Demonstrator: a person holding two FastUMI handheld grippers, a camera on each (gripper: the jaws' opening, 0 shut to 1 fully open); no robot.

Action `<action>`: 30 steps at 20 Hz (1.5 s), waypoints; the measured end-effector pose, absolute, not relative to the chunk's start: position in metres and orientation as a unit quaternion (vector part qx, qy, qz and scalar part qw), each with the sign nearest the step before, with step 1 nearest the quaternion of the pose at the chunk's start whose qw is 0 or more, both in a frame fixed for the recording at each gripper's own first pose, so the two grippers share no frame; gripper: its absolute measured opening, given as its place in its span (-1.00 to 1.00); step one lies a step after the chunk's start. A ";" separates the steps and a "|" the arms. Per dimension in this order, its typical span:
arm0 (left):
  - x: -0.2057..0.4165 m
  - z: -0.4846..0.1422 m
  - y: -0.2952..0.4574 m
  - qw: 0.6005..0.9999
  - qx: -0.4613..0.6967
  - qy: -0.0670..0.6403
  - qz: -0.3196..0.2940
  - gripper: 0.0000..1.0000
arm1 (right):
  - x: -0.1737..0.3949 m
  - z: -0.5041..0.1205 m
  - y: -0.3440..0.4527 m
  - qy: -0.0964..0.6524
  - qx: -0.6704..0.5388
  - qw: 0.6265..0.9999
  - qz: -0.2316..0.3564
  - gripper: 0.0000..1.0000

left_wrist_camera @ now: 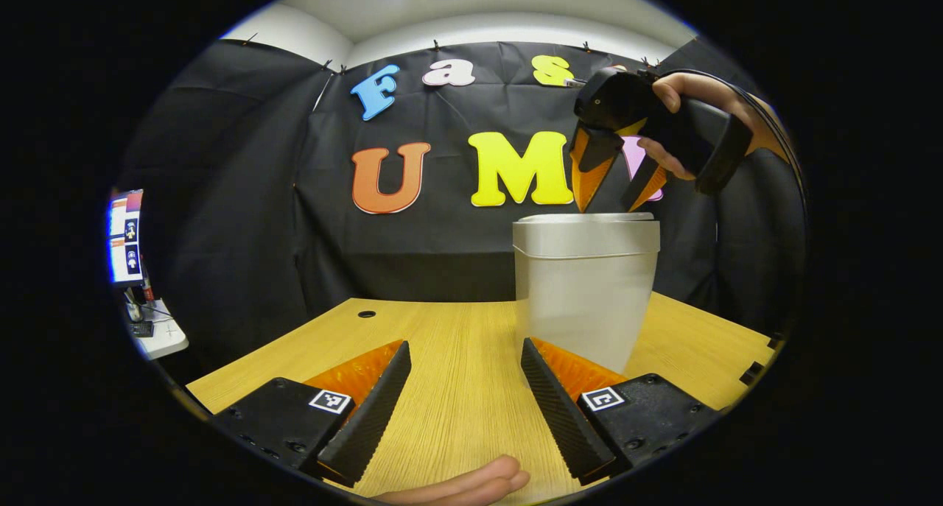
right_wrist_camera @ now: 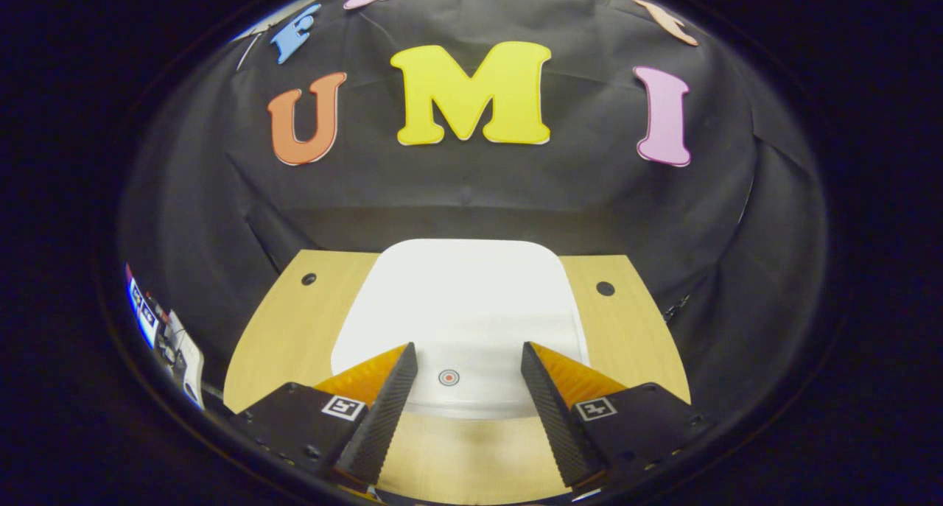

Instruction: Press the lid of the desktop garbage bin to open it, pick up the crumpled paper on the desktop and throw it into the bin, then pick up the pop can on the desktop and drop it into the bin, and finally close the garbage bin lid.

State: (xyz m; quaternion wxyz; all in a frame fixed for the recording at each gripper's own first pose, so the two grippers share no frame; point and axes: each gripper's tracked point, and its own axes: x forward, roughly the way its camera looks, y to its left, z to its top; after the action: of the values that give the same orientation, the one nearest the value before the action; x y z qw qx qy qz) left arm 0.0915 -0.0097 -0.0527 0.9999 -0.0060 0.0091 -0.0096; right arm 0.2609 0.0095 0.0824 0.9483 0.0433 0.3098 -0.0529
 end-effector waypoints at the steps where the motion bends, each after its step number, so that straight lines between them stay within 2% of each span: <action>1: 0.091 -0.052 -0.006 1.000 -0.006 0.010 -0.006 0.94 | 0.258 0.082 0.008 0.311 0.047 0.948 -0.056 0.80; 2: 0.091 -0.050 -0.005 1.000 -0.007 0.008 -0.003 0.95 | 0.254 0.081 0.008 0.310 0.049 0.948 -0.058 0.75; 6: 0.090 -0.050 0.002 1.000 -0.012 0.009 0.002 0.94 | 0.246 0.080 0.008 0.297 0.043 0.952 -0.053 0.89; 18: 0.093 -0.052 0.008 1.000 -0.009 0.011 0.010 0.95 | 0.258 0.073 0.012 0.274 0.043 0.960 -0.033 0.92; 26: 0.094 -0.052 0.011 1.000 -0.008 0.010 0.012 0.94 | 0.253 0.071 0.013 0.170 0.036 0.985 0.015 0.91; 30: 0.097 -0.059 0.014 1.000 -0.009 0.019 0.019 0.94 | 0.232 0.073 0.005 0.109 0.026 0.994 0.012 0.89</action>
State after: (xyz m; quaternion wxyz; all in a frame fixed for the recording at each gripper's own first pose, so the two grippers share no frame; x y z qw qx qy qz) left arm 0.0974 0.0141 -0.0588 0.9996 -0.0088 0.0195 0.0190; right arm 0.2317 0.0052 0.0730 0.9936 0.0262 0.1092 0.0124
